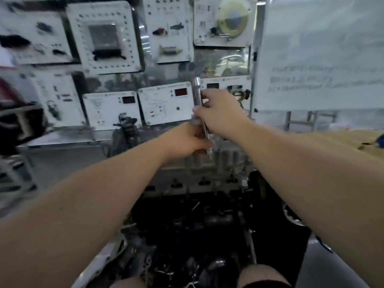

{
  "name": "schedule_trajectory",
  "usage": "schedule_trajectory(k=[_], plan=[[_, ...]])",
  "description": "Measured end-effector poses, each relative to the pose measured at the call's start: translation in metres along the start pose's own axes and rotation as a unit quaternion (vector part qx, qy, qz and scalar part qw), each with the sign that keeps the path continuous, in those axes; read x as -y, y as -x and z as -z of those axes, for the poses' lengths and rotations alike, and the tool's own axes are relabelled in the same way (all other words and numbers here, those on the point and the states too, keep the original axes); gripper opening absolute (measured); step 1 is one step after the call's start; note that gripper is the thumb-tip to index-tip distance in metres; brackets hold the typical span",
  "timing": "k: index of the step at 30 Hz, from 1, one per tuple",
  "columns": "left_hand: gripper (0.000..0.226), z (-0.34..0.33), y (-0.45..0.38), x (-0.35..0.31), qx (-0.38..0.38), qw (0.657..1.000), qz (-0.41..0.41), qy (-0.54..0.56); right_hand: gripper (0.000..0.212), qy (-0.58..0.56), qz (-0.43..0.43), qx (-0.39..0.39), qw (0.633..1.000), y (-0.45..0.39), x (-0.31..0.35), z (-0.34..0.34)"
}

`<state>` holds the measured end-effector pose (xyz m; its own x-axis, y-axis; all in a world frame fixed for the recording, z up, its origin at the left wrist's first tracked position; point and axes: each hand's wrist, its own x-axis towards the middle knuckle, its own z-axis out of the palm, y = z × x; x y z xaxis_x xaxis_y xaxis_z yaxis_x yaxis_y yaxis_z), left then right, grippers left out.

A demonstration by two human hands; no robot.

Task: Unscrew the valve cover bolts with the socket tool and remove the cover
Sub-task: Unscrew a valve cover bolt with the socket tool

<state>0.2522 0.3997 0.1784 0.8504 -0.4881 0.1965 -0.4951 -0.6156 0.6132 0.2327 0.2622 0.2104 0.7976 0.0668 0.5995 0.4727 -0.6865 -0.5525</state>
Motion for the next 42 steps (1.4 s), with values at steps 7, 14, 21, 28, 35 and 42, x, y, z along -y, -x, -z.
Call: schedule_trajectory(k=[7, 14, 21, 28, 35, 42], plan=[[0.035, 0.072, 0.025, 0.052, -0.096, 0.982, 0.073, -0.146, 0.007, -0.117, 0.061, 0.038, 0.991, -0.044, 0.050, -0.064], [0.027, 0.081, 0.028, 0.072, -0.105, 0.989, 0.068, -0.084, 0.020, -0.157, 0.052, 0.058, 0.985, -0.048, 0.048, -0.078], [0.027, 0.083, 0.035, 0.075, -0.097, 0.991, 0.064, -0.073, 0.019, -0.201, 0.064, 0.061, 0.976, -0.038, 0.046, -0.080], [0.013, 0.083, 0.044, 0.085, -0.095, 0.991, 0.054, -0.080, 0.014, -0.192, 0.077, 0.087, 0.975, -0.030, 0.049, -0.083], [0.011, 0.079, 0.041, 0.097, -0.083, 0.995, 0.030, -0.046, 0.009, -0.233, 0.027, 0.102, 0.967, -0.033, 0.060, -0.083], [0.015, 0.077, 0.041, 0.095, -0.080, 0.996, -0.016, -0.034, 0.017, -0.362, 0.027, -0.013, 0.932, -0.039, 0.084, -0.095]])
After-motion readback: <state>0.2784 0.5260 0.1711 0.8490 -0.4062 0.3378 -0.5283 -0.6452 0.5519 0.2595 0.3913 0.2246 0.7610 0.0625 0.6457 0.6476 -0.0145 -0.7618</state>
